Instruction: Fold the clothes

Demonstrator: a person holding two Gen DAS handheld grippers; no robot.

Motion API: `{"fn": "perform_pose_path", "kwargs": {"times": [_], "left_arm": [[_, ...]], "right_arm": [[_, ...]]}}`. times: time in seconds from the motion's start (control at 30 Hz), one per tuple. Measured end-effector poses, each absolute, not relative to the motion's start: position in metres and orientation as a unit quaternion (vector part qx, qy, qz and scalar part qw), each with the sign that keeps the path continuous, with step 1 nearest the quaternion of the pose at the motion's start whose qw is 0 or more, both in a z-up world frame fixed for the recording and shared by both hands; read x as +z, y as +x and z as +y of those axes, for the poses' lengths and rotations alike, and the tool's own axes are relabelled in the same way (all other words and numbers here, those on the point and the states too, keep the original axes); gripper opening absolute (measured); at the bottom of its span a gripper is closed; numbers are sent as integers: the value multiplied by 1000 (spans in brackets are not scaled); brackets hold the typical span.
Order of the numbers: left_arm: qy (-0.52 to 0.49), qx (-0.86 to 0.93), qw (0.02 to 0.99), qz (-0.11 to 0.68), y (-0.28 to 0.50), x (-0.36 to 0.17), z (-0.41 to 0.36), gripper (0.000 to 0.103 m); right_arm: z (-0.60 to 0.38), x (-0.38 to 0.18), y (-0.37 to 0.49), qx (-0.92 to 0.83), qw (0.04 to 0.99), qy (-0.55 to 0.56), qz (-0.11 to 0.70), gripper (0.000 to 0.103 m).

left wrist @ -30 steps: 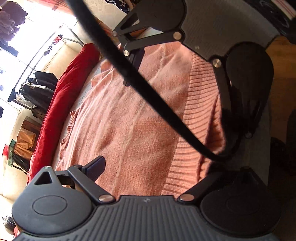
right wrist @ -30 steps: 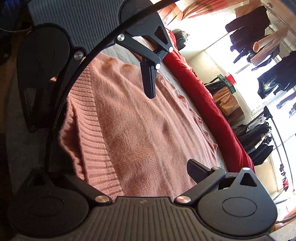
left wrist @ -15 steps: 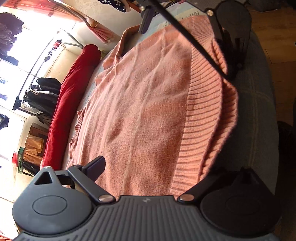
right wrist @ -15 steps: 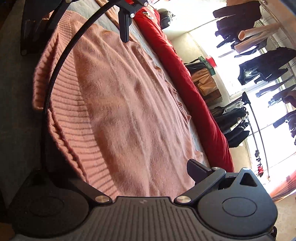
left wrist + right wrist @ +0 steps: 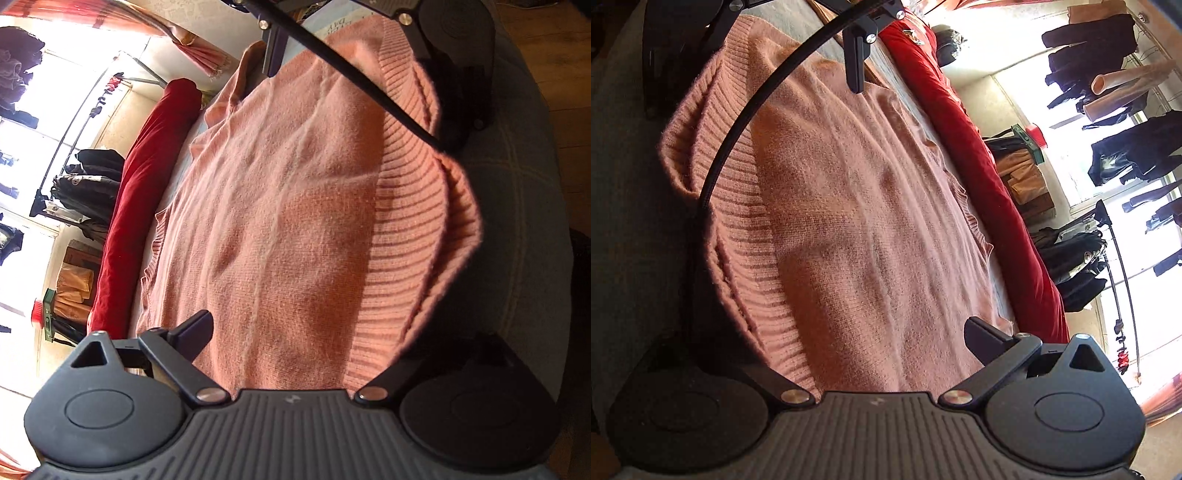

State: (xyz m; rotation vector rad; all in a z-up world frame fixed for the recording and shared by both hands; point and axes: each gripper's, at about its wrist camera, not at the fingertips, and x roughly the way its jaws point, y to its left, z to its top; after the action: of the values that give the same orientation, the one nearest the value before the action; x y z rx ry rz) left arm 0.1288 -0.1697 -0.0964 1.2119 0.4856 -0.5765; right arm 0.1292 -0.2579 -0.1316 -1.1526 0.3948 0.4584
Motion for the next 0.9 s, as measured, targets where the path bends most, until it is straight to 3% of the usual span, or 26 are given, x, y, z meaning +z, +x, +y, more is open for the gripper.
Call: {"fn": "perform_pose_path", "kwargs": {"times": [0.1,0.13,0.17,0.37,0.43,0.5,0.9], "left_arm": [[580,-292,730,214,110,-105,-171,40],[585,-301,722,215,105,-109,-171,17],[590,-302,719,210,102,-113,-172,14],[572,-318,724,217,109,-109,-166,14],[574,-322,722,212,109,-109,-165,14],[573,-324,722,212,110,-108,-165,13],[543,-357,716,254,122,-76,-162,4]], "right_arm": [[-257,-134,123,203,799,-535,183,102],[-256,-135,121,199,800,-535,183,102],[-256,-136,119,197,801,-535,182,99],[-258,-149,95,239,782,-552,165,55],[-258,-156,88,261,765,-567,159,25],[-257,-166,81,273,741,-596,142,12],[-257,-110,110,362,711,-551,243,10]]}}
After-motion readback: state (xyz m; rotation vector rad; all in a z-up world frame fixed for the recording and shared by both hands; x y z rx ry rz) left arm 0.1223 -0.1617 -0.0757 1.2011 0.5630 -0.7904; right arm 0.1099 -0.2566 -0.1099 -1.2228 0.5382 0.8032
